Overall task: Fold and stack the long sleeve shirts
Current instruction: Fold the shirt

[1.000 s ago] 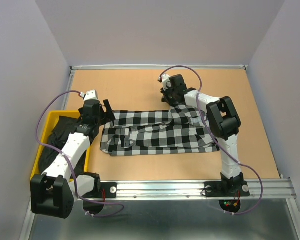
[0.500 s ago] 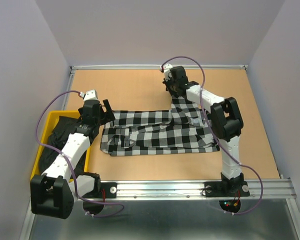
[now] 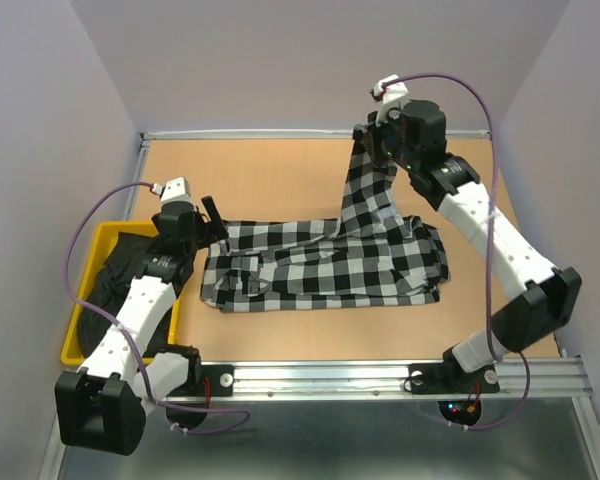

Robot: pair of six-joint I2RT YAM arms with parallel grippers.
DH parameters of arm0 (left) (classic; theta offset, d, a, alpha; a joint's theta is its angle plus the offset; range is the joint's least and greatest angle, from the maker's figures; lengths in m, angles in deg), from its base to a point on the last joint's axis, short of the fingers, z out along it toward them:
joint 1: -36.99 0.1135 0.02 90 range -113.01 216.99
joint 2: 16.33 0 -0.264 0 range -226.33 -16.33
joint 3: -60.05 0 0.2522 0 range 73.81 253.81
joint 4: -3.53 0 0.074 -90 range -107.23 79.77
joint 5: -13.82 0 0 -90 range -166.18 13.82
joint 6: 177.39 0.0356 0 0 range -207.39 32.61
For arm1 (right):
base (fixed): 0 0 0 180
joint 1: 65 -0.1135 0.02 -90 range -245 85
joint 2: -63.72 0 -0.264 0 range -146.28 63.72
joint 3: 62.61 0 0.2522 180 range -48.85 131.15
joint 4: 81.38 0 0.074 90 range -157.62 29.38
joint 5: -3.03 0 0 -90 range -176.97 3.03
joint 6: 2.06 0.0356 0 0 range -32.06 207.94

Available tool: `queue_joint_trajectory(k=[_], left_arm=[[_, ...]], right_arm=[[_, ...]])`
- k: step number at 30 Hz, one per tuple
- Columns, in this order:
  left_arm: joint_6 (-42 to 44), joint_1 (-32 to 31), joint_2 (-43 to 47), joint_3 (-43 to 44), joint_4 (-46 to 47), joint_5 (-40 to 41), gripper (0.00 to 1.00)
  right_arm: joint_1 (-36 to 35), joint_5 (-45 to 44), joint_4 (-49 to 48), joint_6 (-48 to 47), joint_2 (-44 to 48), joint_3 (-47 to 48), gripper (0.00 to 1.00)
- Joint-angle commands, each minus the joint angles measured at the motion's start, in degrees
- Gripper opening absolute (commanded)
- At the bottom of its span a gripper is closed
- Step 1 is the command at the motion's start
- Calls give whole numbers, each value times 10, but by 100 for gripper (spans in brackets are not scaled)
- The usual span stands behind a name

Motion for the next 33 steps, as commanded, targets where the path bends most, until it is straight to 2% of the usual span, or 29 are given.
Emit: queue_joint_trajectory(k=[1, 11, 16, 22, 24, 28, 33], left_arm=[[-5, -2, 27, -7, 12, -17, 96], [-10, -2, 38, -15, 13, -34, 97], [-35, -2, 6, 14, -39, -37, 96], [-72, -2, -52, 23, -59, -50, 93], [-75, -2, -101, 30, -53, -52, 87], [-76, -4, -151, 49, -56, -55, 83], [-73, -7, -152, 58, -58, -57, 82]], right_arm=[[-5, 97, 72, 64, 84, -71, 1], [-6, 345, 152, 168, 252, -207, 1], [-12, 449, 155, 233, 297, -256, 0], [-20, 505, 157, 278, 319, -311, 1], [-36, 501, 161, 288, 312, -323, 1], [-53, 479, 159, 296, 290, -323, 1], [-91, 438, 140, 317, 239, -305, 1]])
